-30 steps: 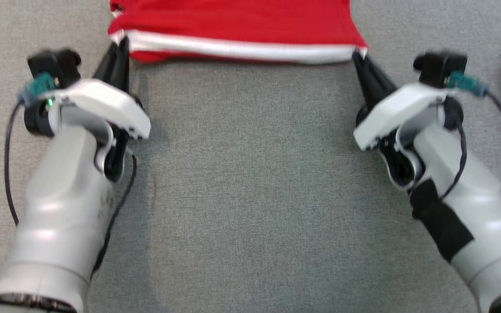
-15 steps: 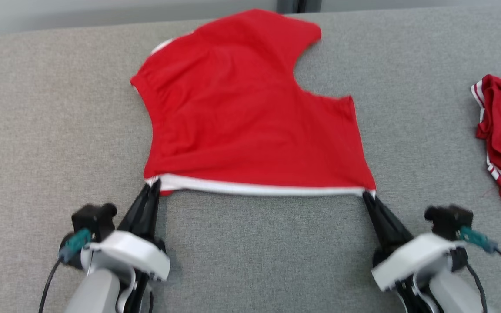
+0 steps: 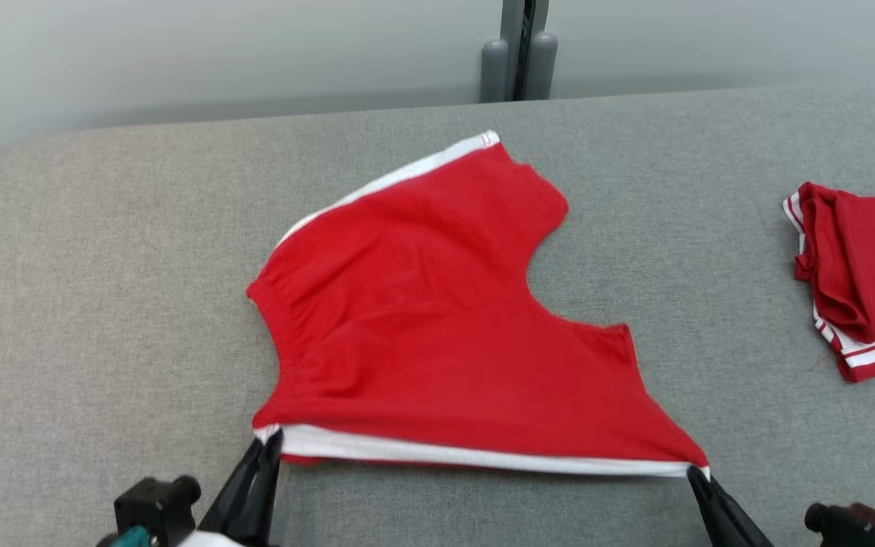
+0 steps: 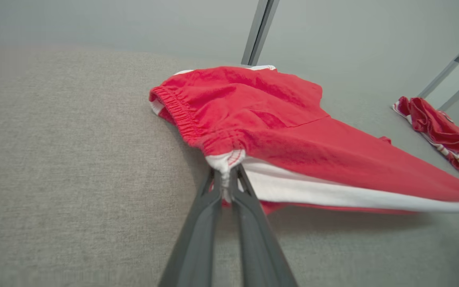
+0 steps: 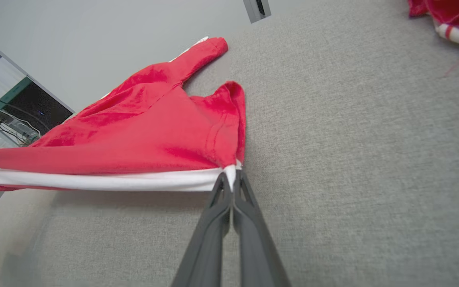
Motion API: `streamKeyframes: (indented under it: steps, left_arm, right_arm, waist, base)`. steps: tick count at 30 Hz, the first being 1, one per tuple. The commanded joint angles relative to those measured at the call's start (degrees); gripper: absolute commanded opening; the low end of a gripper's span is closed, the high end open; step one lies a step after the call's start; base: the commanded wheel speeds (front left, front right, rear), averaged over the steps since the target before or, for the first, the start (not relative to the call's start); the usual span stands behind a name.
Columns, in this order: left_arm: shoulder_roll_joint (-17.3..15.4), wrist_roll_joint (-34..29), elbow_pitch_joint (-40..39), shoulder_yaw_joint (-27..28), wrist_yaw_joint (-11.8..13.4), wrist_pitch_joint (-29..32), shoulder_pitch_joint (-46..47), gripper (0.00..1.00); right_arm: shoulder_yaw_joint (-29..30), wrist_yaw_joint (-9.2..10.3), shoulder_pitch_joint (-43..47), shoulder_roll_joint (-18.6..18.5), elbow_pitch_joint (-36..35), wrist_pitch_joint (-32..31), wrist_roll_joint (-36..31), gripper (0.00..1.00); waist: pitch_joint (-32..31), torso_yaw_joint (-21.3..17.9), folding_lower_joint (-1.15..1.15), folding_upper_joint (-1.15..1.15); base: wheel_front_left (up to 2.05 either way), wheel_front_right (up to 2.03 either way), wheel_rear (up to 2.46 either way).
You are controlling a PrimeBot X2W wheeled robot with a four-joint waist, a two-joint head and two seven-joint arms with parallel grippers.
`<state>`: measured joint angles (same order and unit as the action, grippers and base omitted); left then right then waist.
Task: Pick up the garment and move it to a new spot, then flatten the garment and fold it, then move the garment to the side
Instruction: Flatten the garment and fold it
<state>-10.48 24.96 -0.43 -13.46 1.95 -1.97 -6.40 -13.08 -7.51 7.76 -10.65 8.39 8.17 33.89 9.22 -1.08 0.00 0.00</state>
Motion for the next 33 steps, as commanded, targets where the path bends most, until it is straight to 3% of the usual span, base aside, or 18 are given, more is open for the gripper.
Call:
streamKeyframes:
  steps: [1, 7, 16, 26, 33]
  left_arm:
    - [-0.5, 0.6, -2.7, 0.6, 1.7, 1.5, -2.1, 0.0]
    - [-0.7, -0.1, -10.2, 0.1, 4.8, 5.3, -6.3, 0.0]
    - [-0.6, 0.5, -10.5, 0.2, 4.9, 6.4, -2.9, 0.0]
    - [1.6, 3.2, -5.8, 0.0, 1.3, 5.6, 11.6, 0.0]
    - [2.5, 4.6, 0.0, 0.8, -0.7, 4.2, 20.7, 0.0]
  right_arm:
    - [1.6, 0.02, 2.1, 0.6, -2.5, -1.6, -1.1, 0.0]
    - [6.9, 0.02, 6.8, 3.4, -10.9, -7.2, -4.9, 0.0]
    - [8.6, 0.02, 1.2, 3.0, -13.3, -9.9, -7.0, 0.0]
    - [2.8, 0.02, -25.2, -5.2, -3.3, -8.2, -5.2, 0.0]
    - [-4.2, 0.02, -44.7, -7.4, 8.2, -6.0, -2.3, 0.0]
  waist:
    - [-0.8, -0.3, 0.0, 0.0]
    - [-1.4, -0.1, 0.0, 0.0]
    - [1.8, 1.9, 0.0, 0.0]
    - [13.6, 6.9, 0.0, 0.0]
    - [18.2, 8.7, 0.0, 0.0]
  base:
    - [0.0, 0.0, 0.0]
    - [0.0, 0.0, 0.0]
    - [0.0, 0.0, 0.0]
    - [0.0, 0.0, 0.0]
    - [0.0, 0.0, 0.0]
